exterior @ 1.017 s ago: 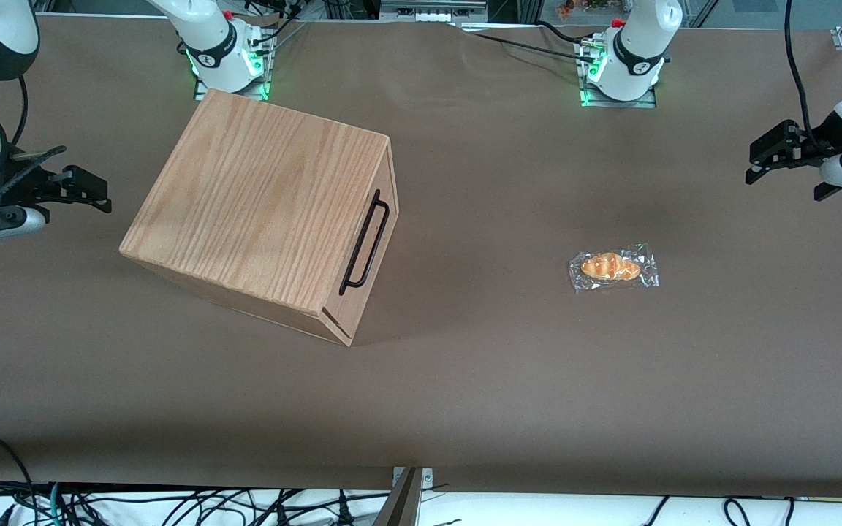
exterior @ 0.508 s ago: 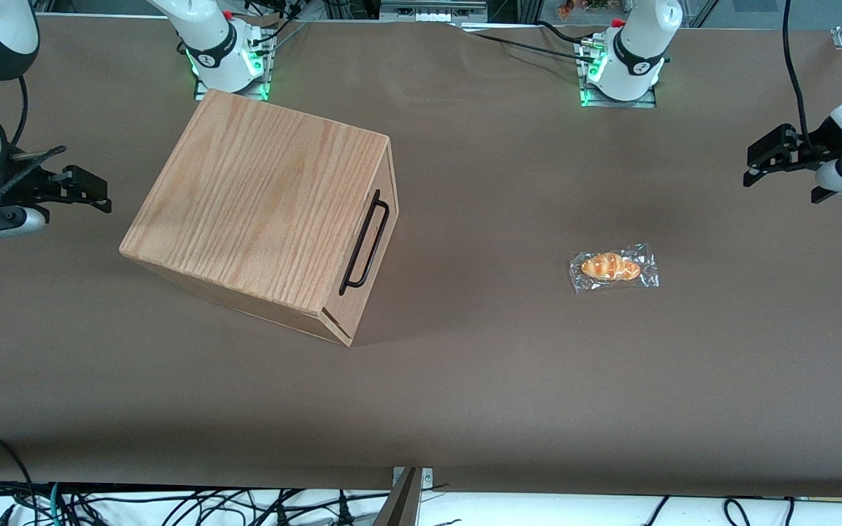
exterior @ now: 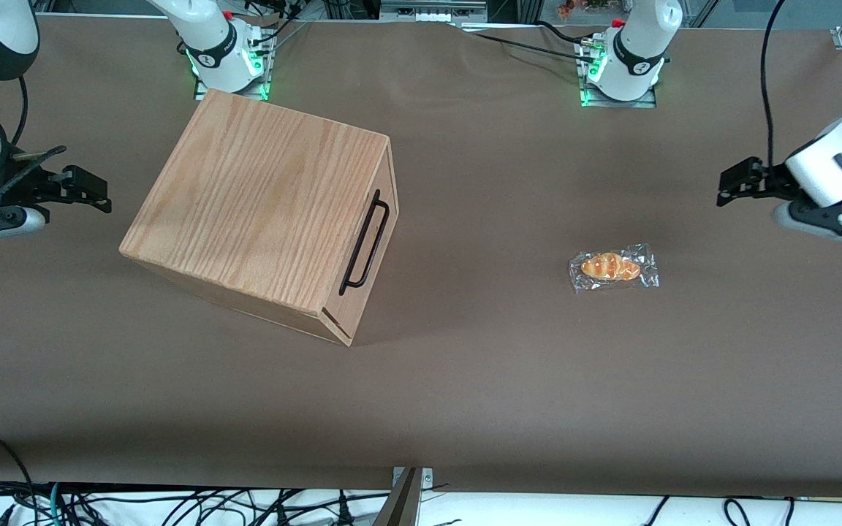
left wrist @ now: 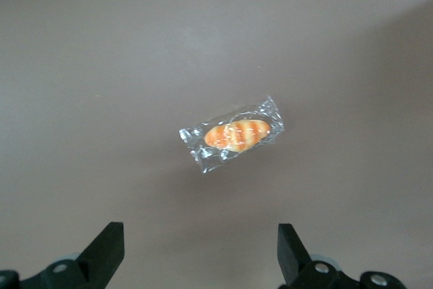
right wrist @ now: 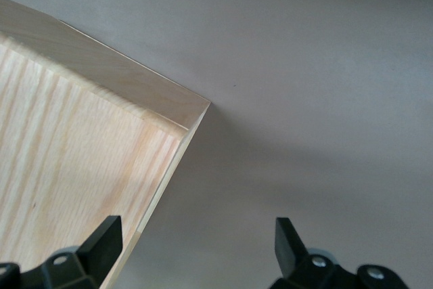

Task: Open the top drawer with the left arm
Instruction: 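Move the left gripper toward the black handle of the wooden cabinet drawer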

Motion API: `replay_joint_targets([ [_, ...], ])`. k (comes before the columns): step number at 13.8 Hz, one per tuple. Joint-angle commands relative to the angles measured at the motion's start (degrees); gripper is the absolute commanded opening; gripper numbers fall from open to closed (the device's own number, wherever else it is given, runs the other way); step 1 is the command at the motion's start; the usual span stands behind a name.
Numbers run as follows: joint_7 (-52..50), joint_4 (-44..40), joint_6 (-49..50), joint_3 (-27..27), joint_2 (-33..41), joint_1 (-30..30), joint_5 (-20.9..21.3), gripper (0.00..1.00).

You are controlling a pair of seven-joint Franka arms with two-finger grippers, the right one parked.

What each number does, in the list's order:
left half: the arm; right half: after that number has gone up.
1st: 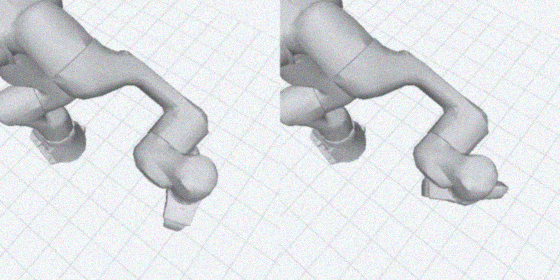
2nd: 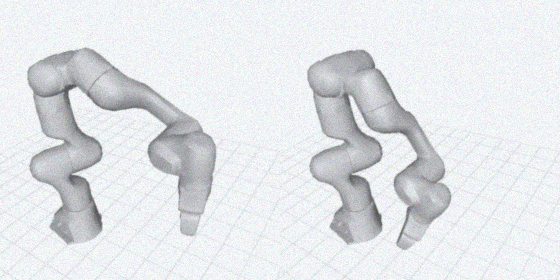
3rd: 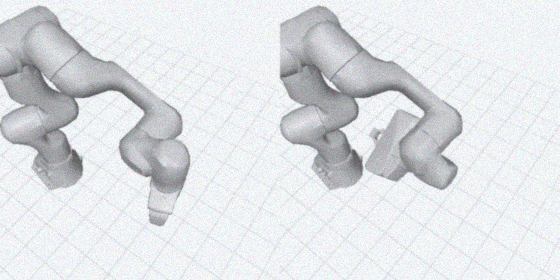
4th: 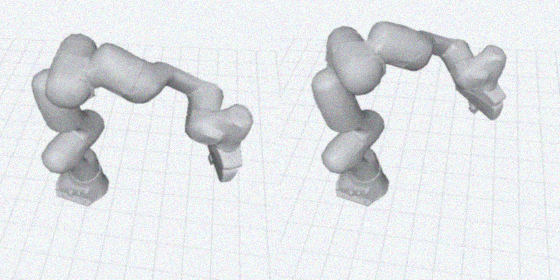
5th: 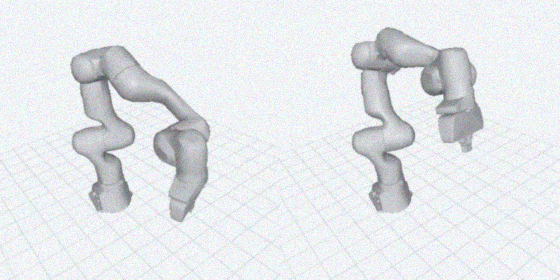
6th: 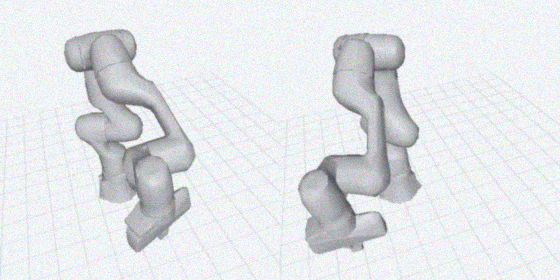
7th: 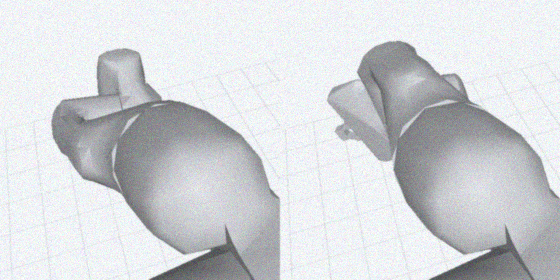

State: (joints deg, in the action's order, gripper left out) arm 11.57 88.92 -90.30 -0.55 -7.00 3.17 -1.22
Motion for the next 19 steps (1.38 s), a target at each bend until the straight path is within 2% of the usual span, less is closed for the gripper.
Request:
replay_joint_targets([
  [1,-0.85,-0.24,0.56,-0.42,-1.51,4.98,1.31,1.0],
  [3,-1.54,-0.33,0.56,-0.42,-3.18,9.73,-0.43,1.0],
  [7,-5.24,-1.29,-1.62,-0.42,-9.16,13.25,-12.81,1.0],
  [12,-11.03,-8.14,-8.47,-0.42,-17.68,21.25,-21.17,1.0],
  [17,-19.99,-8.85,-20.59,-0.42,-20.94,29.25,-25.22,1.0],
  [19,-23.59,-9.9,-25.52,-0.42,-23.13,31.97,-25.41,1.0],
])
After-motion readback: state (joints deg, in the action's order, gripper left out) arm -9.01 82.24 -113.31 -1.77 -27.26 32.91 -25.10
